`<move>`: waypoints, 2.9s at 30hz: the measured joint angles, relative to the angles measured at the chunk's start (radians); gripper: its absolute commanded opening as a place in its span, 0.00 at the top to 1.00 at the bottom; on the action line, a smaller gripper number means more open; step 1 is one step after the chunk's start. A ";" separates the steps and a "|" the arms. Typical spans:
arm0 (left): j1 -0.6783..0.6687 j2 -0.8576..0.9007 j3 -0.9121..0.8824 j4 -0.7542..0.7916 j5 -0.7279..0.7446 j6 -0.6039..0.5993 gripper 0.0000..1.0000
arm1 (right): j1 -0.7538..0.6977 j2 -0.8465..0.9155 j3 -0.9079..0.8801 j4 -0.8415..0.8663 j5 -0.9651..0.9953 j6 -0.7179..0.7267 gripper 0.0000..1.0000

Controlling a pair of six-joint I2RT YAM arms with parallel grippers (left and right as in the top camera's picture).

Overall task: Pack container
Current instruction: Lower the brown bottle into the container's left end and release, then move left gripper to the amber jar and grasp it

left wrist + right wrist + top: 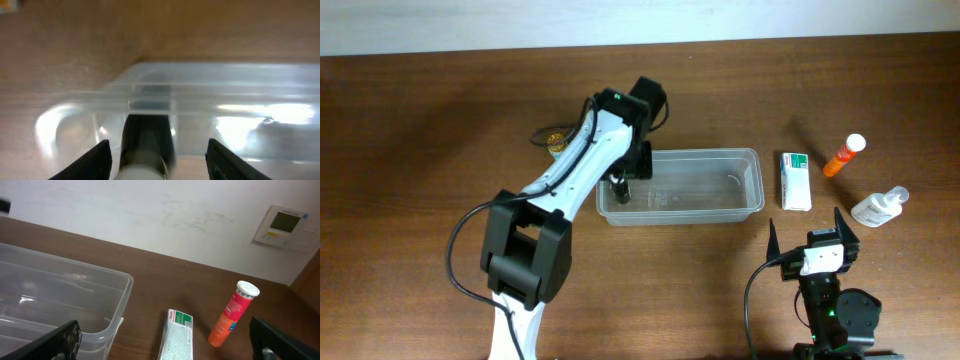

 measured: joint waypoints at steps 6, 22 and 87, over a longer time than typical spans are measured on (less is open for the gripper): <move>0.010 -0.014 0.214 -0.100 0.000 0.027 0.38 | 0.000 0.000 0.000 0.000 0.000 0.000 0.02; 0.238 -0.073 0.393 -0.235 -0.072 0.139 0.01 | 0.000 0.000 0.000 0.000 0.000 0.000 0.02; 0.395 0.098 -0.167 0.416 0.032 0.174 0.60 | 0.000 0.000 0.000 0.000 0.000 0.000 0.02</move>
